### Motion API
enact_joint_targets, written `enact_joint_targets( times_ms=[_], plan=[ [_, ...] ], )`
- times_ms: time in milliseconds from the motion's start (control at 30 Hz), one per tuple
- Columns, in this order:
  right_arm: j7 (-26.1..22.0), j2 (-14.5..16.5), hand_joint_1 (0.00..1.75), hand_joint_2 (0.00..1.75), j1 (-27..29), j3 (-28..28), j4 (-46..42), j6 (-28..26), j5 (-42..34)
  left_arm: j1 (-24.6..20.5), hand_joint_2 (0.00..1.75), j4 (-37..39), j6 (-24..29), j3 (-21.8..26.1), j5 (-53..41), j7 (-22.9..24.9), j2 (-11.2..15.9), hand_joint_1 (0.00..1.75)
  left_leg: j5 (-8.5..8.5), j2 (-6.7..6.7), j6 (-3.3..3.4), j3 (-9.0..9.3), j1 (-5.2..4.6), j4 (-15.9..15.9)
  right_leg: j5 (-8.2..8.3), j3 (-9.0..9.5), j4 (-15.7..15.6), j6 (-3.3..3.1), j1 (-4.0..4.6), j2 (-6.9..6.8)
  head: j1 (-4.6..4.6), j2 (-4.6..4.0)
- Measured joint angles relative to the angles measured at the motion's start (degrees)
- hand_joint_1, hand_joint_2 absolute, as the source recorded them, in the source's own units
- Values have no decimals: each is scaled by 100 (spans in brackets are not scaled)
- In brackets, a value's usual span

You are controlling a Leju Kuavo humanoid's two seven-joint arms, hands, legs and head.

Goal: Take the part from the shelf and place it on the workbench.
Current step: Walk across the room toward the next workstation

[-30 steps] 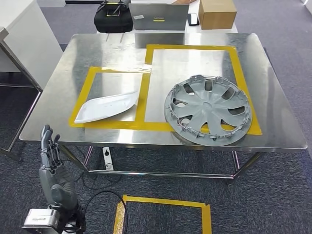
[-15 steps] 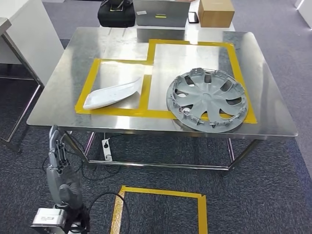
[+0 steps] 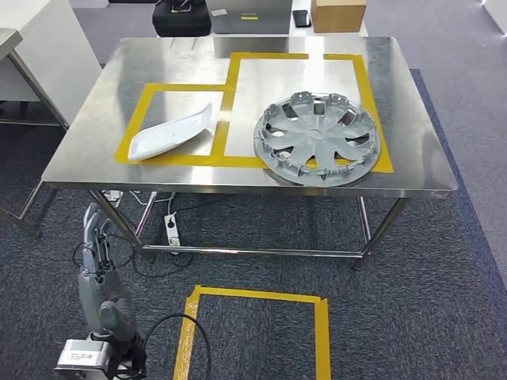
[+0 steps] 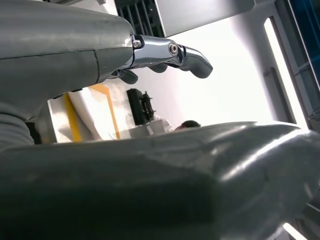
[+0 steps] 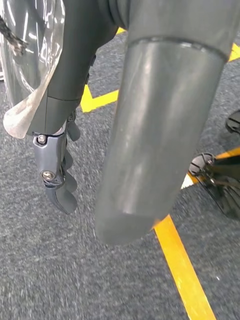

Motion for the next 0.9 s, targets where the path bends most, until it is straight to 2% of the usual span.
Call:
enact_joint_targets(
  times_ms=[33,67,100,133,167,200,233,267,300,333,367,400,433,467,500,533,567,600,633,667,700,767,800,833,900],
  plan=[
    [-3,-1,0,0,-2,0,7,-6,-3,-2,0,2,2,-2,-5,-1,1,0,162,-3,32,237,-4,-273,53,-91,24,0,8,0,1,0],
    [-6,-1,0,0,-6,0,17,-12,-8,-6,0,2,3,-5,-10,-1,-1,0,245,-9,75,536,-15,-689,105,-164,42,5,15,3,1,0],
    [-8,-1,0,0,-8,0,29,-20,-13,-15,0,2,3,-10,-16,-3,-2,0,255,-14,112,822,-27,-1131,158,-215,51,19,22,6,3,0],
    [-9,-1,0,0,-10,0,41,-28,-17,-23,0,3,4,-18,-21,-5,-4,0,226,-19,139,1022,-46,-1465,216,-246,46,45,22,7,5,0],
    [-8,-1,0,0,-10,0,51,-35,-21,-31,0,3,5,-24,-27,-8,-5,0,186,-22,160,1127,-67,-1674,278,-266,30,81,15,5,3,0],
    [-7,-1,0,0,-8,0,60,-40,-24,-35,0,4,7,-30,-36,-11,-6,0,206,-22,172,1132,-84,-1750,345,-278,1,124,7,3,3,0],
    [-6,-1,0,0,-5,-1,68,-44,-26,-37,0,6,9,-37,-44,-12,-6,0,274,-15,197,1081,-81,-1768,385,-297,-22,161,-7,4,-2,0],
    [-4,-3,0,0,-2,-3,75,-48,-28,-41,0,9,10,-46,-53,-13,-7,0,357,-4,231,1017,-76,-1797,331,-331,-8,192,-13,12,-7,0],
    [-3,-4,0,0,3,-6,84,-53,-30,-45,0,13,9,-60,-61,-13,-9,0,449,7,269,940,-65,-1824,161,-387,84,214,-13,23,3,0],
    [-2,-7,0,0,5,-10,89,-56,-31,-48,0,19,8,-74,-65,-13,-10,0,541,18,306,851,-55,-1844,-121,-460,289,229,-14,34,18,0],
    [0,-10,0,0,7,-14,92,-58,-31,-50,0,25,5,-85,-67,-12,-11,0,622,24,332,753,-68,-1842,-450,-533,601,243,-11,42,36,0],
    [2,-14,0,0,8,-17,96,-58,-31,-49,0,32,3,-92,-68,-11,-13,0,703,28,349,653,-79,-1834,-710,-593,968,254,-10,46,57,0],
    [3,-17,0,0,8,-20,97,-57,-30,-48,0,40,2,-96,-68,-11,-11,0,783,32,354,545,-92,-1823,-826,-614,1305,264,-9,46,66,0],
    [3,-20,0,0,8,-21,97,-57,-30,-48,0,49,1,-101,-69,-9,-10,0,862,36,352,431,-102,-1807,-779,-576,1521,271,-8,46,67,0],
    [3,-22,0,0,7,-21,97,-57,-31,-47,0,58,1,-107,-70,-6,-9,0,937,38,345,313,-107,-1780,-610,-456,1560,271,-8,46,70,0],
    [3,-23,0,0,5,-21,97,-57,-31,-47,0,66,1,-116,-73,-3,-8,0,1000,38,334,195,-109,-1747,-415,-238,1402,265,-7,46,70,0],
    [3,-25,0,0,-2,-21,97,-57,-32,-47,0,70,1,-123,-77,1,-9,0,1054,36,317,97,-109,-1705,-319,76,1066,249,-6,48,71,1],
    [2,-29,0,0,-12,-21,97,-57,-32,-48,0,73,1,-128,-82,3,-10,0,1095,31,296,15,-117,-1649,-350,468,583,226,0,48,74,1],
    [2,-33,0,0,-26,-21,98,-56,-32,-48,0,74,1,-131,-89,3,-11,0,1134,33,270,-40,-125,-1603,-468,782,148,196,9,46,69,1],
    [-1,-37,0,0,-39,-21,99,-57,-31,-48,0,75,2,-131,-95,4,-11,0,1182,36,241,-70,-126,-1570,-593,990,-170,165,23,47,66,1],
    [-4,-40,0,0,-45,-20,101,-57,-31,-47,0,75,3,-132,-100,6,-10,0,1233,42,208,-92,-122,-1554,-657,1080,-344,133,39,46,63,1],
    [-6,-40,0,0,-35,-23,105,-58,-31,-41,0,76,5,-134,-104,19,-5,0,1271,39,136,-121,-98,-1544,-593,1003,-358,56,39,34,58,0],
    [-4,-41,0,0,-25,-25,107,-59,-32,-37,0,77,5,-135,-102,26,-1,0,1149,29,92,-148,-86,-1461,-540,963,-358,17,31,21,49,0],
    [-3,-42,0,0,-15,-28,109,-61,-33,-33,0,79,3,-134,-101,33,6,0,928,18,50,-197,-72,-1278,-482,915,-361,-13,20,5,34,0],
    [-8,-42,0,0,-1,-32,115,-66,-34,-24,0,90,-4,-134,-99,39,22,0,367,10,-24,-342,-35,-601,-385,794,-347,-43,18,-13,10,0]
  ],
)
